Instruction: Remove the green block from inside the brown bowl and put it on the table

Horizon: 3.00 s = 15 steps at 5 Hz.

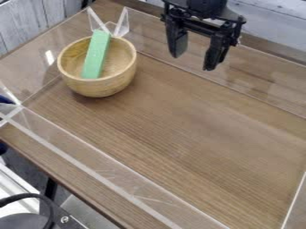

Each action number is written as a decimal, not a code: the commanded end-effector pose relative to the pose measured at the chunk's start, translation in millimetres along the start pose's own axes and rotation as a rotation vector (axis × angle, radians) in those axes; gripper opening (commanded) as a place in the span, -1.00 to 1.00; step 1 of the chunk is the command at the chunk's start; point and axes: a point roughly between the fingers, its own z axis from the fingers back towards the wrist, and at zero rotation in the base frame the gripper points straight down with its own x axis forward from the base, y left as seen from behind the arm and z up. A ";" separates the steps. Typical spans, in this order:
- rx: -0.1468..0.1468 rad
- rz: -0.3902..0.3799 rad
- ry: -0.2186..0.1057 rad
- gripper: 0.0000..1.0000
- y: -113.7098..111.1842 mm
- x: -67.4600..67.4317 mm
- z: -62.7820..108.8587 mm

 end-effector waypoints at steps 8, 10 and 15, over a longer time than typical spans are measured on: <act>0.041 0.205 -0.002 1.00 166.1 -23.2 -28.4; 0.041 0.222 0.012 1.00 178.2 -14.9 -48.1; 0.020 0.234 0.004 1.00 186.3 -2.9 -57.2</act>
